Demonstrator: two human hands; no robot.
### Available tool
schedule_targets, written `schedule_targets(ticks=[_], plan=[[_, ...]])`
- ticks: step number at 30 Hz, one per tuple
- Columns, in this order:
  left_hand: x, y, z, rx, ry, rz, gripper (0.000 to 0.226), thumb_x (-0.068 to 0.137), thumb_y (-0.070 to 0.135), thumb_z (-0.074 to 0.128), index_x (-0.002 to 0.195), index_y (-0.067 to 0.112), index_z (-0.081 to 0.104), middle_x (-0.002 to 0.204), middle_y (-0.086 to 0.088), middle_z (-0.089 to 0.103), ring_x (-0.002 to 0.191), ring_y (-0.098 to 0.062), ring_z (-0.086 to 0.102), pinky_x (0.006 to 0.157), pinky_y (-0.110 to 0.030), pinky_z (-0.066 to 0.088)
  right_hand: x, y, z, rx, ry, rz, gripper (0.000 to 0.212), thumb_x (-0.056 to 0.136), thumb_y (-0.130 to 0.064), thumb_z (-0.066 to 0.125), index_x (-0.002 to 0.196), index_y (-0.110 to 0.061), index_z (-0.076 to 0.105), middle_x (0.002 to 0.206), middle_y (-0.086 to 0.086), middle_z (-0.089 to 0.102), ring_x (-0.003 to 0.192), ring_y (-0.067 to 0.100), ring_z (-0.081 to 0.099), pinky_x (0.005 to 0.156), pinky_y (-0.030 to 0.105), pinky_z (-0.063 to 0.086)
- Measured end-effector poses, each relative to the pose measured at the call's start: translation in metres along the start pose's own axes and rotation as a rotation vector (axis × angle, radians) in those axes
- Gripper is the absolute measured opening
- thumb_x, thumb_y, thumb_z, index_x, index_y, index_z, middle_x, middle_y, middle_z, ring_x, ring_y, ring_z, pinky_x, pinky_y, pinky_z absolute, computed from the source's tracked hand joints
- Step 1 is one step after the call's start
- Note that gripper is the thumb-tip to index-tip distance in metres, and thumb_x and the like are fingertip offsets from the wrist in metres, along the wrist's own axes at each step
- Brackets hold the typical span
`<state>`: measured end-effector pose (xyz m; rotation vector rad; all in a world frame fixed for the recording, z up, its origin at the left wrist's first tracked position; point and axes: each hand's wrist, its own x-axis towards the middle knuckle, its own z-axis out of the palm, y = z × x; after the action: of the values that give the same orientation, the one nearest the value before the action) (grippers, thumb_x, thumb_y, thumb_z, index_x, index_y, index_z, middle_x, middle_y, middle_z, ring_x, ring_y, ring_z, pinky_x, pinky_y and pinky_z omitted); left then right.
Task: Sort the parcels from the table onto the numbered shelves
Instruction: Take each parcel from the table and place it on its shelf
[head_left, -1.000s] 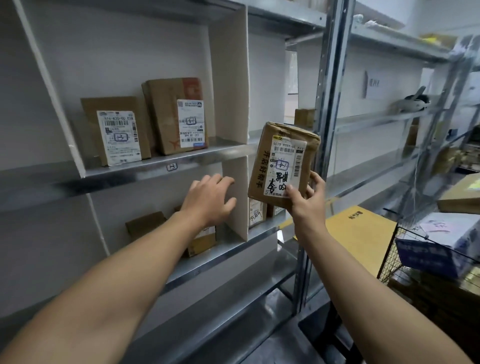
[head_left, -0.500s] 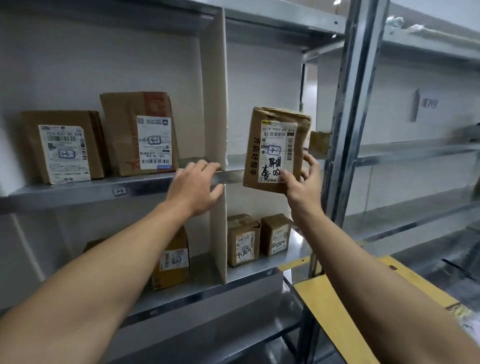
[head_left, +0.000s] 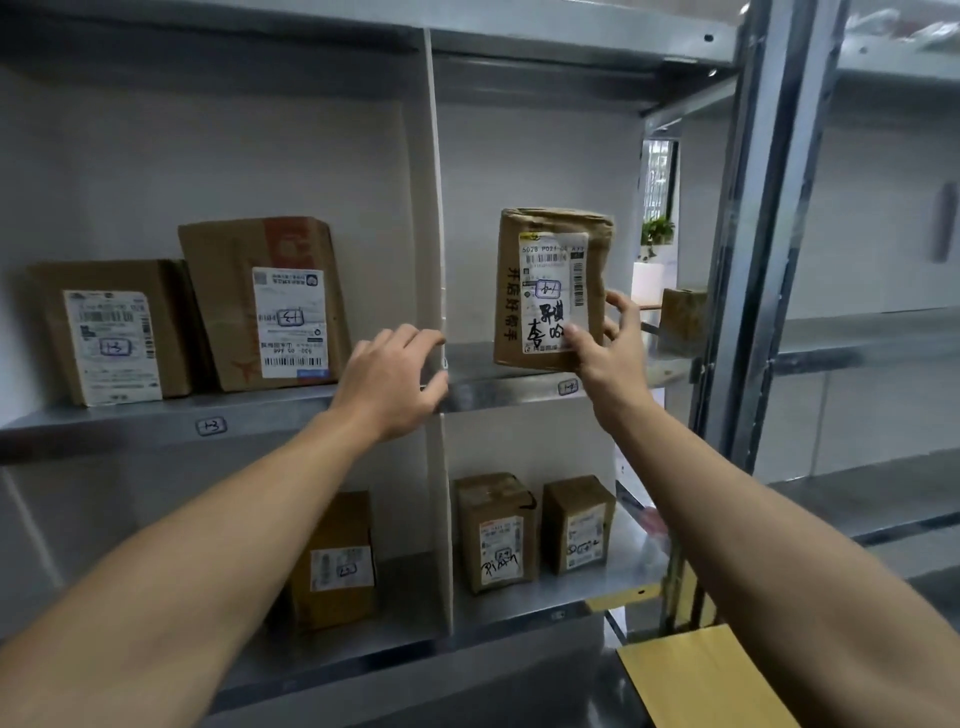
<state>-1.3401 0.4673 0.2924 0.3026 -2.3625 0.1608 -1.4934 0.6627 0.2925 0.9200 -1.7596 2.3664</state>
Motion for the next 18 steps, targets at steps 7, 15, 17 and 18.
schedule_targets(ticks=[7,15,17,18], plan=[[0.021,-0.023,0.015,-0.042,0.068,0.02,0.044,0.087,0.044,0.046,0.126,0.024,0.054,0.117,0.003,0.059,0.105,-0.017,0.053,0.088,-0.038,0.043,0.036,0.027,0.022,-0.268,-0.123,-0.078,0.054,0.093,-0.022,0.069,0.136,-0.037,0.04,0.129,-0.003,0.062,0.113,0.018,0.064,0.091,0.048,0.058],[0.029,-0.024,0.039,-0.088,0.064,-0.038,0.042,0.088,0.042,0.048,0.121,0.017,0.054,0.112,-0.002,0.06,0.103,-0.02,0.055,0.089,-0.039,0.043,0.062,0.043,0.02,-0.481,-0.181,-0.09,0.066,0.09,-0.03,0.074,0.143,-0.032,0.036,0.129,-0.001,0.06,0.11,0.015,0.061,0.101,0.043,0.053],[0.03,-0.024,0.04,-0.096,0.085,-0.072,0.041,0.087,0.041,0.048,0.119,0.017,0.055,0.109,-0.002,0.06,0.101,-0.02,0.054,0.087,-0.039,0.042,0.07,0.042,0.023,-0.471,-0.183,-0.075,0.069,0.088,-0.031,0.075,0.144,-0.034,0.035,0.126,-0.004,0.06,0.111,0.016,0.062,0.102,0.045,0.052],[0.03,-0.024,0.042,-0.095,0.09,-0.086,0.04,0.087,0.041,0.048,0.118,0.017,0.055,0.108,-0.002,0.059,0.1,-0.02,0.054,0.087,-0.038,0.041,0.073,0.042,0.025,-0.46,-0.183,-0.063,0.07,0.088,-0.03,0.076,0.144,-0.034,0.035,0.122,-0.006,0.059,0.11,0.016,0.062,0.101,0.045,0.052]])
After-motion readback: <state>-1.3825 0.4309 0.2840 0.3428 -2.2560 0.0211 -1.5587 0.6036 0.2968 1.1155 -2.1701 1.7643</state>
